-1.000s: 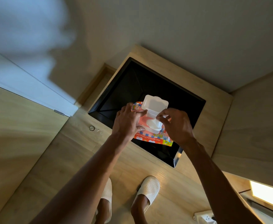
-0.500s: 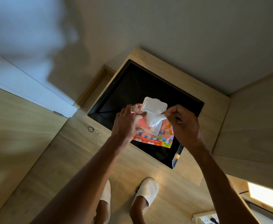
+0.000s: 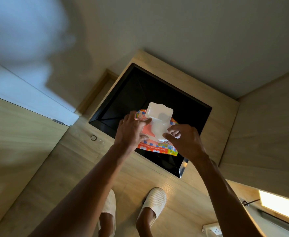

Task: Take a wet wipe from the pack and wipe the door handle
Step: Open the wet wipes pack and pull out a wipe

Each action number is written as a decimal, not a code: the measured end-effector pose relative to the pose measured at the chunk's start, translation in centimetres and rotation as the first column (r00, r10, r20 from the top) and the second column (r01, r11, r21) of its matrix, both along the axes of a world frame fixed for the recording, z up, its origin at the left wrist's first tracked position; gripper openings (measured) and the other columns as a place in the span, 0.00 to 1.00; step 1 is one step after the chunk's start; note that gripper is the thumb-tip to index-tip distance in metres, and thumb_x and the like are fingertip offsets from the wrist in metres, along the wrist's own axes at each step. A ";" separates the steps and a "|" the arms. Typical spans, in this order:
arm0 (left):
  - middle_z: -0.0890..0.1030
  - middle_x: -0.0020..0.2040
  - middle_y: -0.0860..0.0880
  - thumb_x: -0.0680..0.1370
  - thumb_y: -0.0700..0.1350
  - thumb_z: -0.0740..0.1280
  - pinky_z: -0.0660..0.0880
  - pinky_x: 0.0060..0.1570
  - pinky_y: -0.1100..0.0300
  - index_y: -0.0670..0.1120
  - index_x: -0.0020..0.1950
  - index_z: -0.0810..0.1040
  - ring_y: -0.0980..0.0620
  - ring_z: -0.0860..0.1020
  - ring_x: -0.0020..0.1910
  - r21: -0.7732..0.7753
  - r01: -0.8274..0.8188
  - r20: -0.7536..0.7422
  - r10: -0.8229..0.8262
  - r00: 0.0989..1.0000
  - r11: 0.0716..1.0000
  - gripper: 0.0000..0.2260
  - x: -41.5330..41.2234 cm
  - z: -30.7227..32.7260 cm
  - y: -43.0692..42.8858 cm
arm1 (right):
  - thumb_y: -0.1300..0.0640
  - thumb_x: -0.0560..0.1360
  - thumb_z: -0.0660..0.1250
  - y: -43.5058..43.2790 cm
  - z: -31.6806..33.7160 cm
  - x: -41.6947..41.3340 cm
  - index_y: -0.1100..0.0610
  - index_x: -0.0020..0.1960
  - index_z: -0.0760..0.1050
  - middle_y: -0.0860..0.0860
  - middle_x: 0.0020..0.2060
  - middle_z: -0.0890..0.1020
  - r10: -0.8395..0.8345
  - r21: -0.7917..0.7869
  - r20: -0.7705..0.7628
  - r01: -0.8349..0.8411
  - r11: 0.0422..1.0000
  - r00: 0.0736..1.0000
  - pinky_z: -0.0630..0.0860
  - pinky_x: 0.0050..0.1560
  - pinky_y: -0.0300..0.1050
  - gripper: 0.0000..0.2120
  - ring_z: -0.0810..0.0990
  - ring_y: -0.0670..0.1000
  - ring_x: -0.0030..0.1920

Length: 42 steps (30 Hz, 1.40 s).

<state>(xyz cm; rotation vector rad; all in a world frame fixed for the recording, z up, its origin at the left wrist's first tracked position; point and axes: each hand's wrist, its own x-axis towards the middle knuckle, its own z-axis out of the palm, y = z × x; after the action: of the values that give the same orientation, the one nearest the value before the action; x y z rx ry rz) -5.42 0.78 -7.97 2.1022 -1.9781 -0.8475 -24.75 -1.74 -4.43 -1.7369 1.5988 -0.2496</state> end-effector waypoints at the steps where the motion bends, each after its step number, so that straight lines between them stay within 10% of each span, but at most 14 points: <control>1: 0.66 0.70 0.44 0.68 0.54 0.74 0.66 0.69 0.46 0.54 0.70 0.69 0.45 0.66 0.69 0.004 0.002 0.002 -0.002 1.000 1.000 0.31 0.0 0.1 0.0 | 0.52 0.71 0.73 -0.1 0.1 0.1 0.56 0.48 0.82 0.49 0.45 0.85 -0.016 -0.001 0.013 0.016 1.000 1.000 0.79 0.49 0.42 0.10 0.81 0.44 0.43; 5: 0.67 0.69 0.44 0.68 0.54 0.74 0.67 0.68 0.45 0.54 0.69 0.70 0.44 0.67 0.68 -0.005 0.003 -0.001 -0.003 1.000 1.000 0.31 0.0 0.2 -0.1 | 0.55 0.73 0.72 -0.1 1.2 0.3 0.54 0.45 0.79 0.44 0.42 0.80 -0.047 -0.044 0.087 0.051 0.998 0.995 0.68 0.40 0.26 0.04 0.76 0.36 0.42; 21: 0.65 0.70 0.44 0.68 0.53 0.74 0.65 0.69 0.46 0.56 0.71 0.67 0.45 0.65 0.69 0.021 -0.003 0.002 0.003 1.000 1.000 0.32 -0.1 0.2 -0.1 | 0.57 0.80 0.60 -0.7 0.0 0.0 0.54 0.54 0.71 0.50 0.51 0.76 -0.163 0.016 0.252 0.164 0.986 0.954 0.75 0.37 0.26 0.04 0.78 0.50 0.51; 26: 0.64 0.70 0.43 0.69 0.53 0.74 0.64 0.70 0.46 0.55 0.71 0.66 0.45 0.64 0.70 0.034 0.008 0.005 -0.008 1.000 0.999 0.32 -0.1 0.3 -0.2 | 0.53 0.67 0.77 -0.7 0.2 -0.2 0.50 0.63 0.66 0.47 0.60 0.73 0.010 -0.009 0.067 -0.010 1.000 0.998 0.75 0.50 0.37 0.30 0.72 0.46 0.57; 31: 0.64 0.70 0.44 0.69 0.53 0.73 0.64 0.70 0.46 0.55 0.71 0.67 0.45 0.65 0.69 0.043 0.006 0.000 -0.006 1.000 0.999 0.32 -0.1 0.5 -0.2 | 0.58 0.73 0.71 -0.4 0.8 -0.2 0.54 0.54 0.74 0.51 0.51 0.81 0.010 -0.293 0.032 0.000 0.956 0.999 0.82 0.48 0.49 0.11 0.80 0.48 0.51; 35: 0.64 0.70 0.44 0.69 0.53 0.73 0.63 0.71 0.46 0.55 0.71 0.67 0.45 0.64 0.70 0.041 0.007 0.007 -0.007 1.000 0.999 0.32 -0.1 0.6 -0.1 | 0.58 0.73 0.71 -0.5 1.4 -0.2 0.56 0.48 0.80 0.52 0.48 0.80 -0.005 -0.393 0.051 0.025 0.919 0.999 0.80 0.44 0.39 0.04 0.81 0.47 0.47; 38: 0.65 0.70 0.44 0.69 0.53 0.73 0.64 0.71 0.46 0.55 0.71 0.67 0.45 0.64 0.70 0.031 0.004 0.008 -0.004 1.000 1.000 0.31 -0.1 0.6 -0.1 | 0.57 0.73 0.72 -0.4 2.7 0.2 0.56 0.48 0.82 0.50 0.47 0.80 -0.084 -0.388 0.121 0.125 0.913 0.989 0.74 0.43 0.26 0.04 0.80 0.44 0.46; 42: 0.63 0.71 0.44 0.70 0.53 0.73 0.64 0.70 0.46 0.55 0.71 0.66 0.45 0.64 0.70 0.038 0.005 0.018 -0.006 1.000 0.999 0.32 -0.1 0.5 -0.1 | 0.58 0.77 0.66 -0.6 4.7 0.4 0.55 0.47 0.81 0.48 0.41 0.84 -0.193 -0.240 0.268 0.259 0.936 0.944 0.80 0.47 0.40 0.05 0.83 0.44 0.44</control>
<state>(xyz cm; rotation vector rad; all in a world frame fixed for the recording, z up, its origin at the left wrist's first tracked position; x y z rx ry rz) -5.55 0.69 -7.44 2.1335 -1.9935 -0.8769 -24.36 -2.36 0.24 -1.6411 1.6411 -0.7986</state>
